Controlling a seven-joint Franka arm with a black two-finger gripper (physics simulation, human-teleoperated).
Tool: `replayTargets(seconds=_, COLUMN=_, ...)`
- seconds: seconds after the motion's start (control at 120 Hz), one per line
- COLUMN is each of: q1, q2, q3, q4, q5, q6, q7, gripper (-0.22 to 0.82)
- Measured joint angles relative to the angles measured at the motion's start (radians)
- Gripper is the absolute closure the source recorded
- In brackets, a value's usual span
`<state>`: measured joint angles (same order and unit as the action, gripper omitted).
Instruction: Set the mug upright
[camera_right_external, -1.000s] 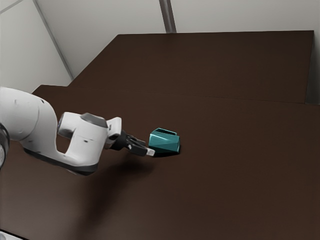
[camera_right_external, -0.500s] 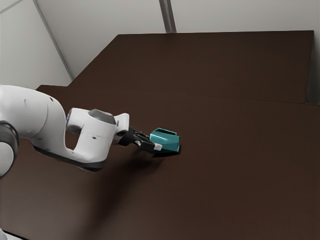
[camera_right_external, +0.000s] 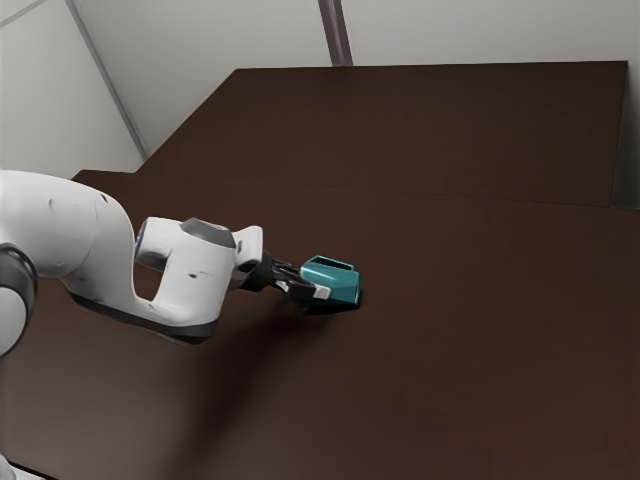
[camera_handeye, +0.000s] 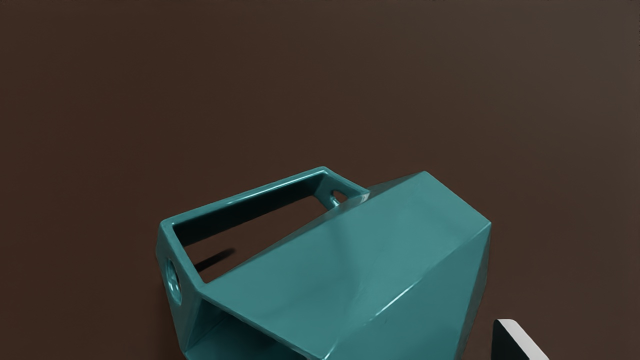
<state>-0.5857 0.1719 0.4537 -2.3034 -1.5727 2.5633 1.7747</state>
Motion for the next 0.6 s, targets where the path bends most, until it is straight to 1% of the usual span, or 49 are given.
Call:
replayTargets(seconds=0.292, q1=-0.002, q2=-0.003, q3=0.0, q4=0.032, q5=-0.007, q6=0.0, q7=0.002, gripper=0.35)
replayTargets(seconds=0.6, q1=-0.018, q2=-0.021, q3=-0.004, q4=0.045, q5=-0.02, q6=0.0, q7=-0.015, gripper=0.49)
